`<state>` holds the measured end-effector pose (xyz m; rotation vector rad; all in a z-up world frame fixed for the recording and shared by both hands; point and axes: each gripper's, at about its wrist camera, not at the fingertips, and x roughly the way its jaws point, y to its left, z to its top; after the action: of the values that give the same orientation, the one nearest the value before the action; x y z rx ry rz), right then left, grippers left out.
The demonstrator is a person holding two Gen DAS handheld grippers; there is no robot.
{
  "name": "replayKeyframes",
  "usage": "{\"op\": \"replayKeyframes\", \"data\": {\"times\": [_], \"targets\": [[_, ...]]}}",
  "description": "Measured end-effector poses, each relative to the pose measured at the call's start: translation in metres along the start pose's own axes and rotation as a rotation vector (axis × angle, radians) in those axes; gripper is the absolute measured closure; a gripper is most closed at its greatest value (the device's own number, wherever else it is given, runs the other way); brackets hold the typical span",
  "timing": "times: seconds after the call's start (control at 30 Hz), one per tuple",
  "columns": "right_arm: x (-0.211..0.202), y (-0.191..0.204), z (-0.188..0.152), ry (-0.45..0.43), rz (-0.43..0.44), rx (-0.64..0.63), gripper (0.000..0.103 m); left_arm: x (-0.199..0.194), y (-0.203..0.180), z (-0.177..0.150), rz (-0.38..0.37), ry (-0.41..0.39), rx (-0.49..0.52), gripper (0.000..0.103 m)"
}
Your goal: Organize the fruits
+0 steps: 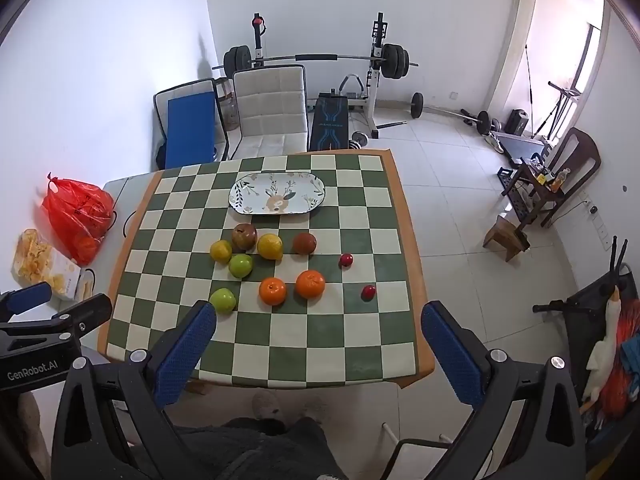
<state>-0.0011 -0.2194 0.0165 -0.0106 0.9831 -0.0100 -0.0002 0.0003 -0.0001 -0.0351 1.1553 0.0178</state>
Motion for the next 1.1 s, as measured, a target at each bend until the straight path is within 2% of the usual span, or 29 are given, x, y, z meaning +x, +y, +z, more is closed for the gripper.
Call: {"op": "replayKeyframes", "data": {"times": [0.87,1.1], "targets": [[0.006,0.005,-0.006,0.004,0.006,0.005,0.000,0.000,-0.003,-0.007,0.002,-0.001,0.002,0.000],[0.000,0.005,0.003,0.002,0.010,0.004,0.000,-0.010,0.004,-0.005,0.002,-0.016,-0.001,0.000]]}}
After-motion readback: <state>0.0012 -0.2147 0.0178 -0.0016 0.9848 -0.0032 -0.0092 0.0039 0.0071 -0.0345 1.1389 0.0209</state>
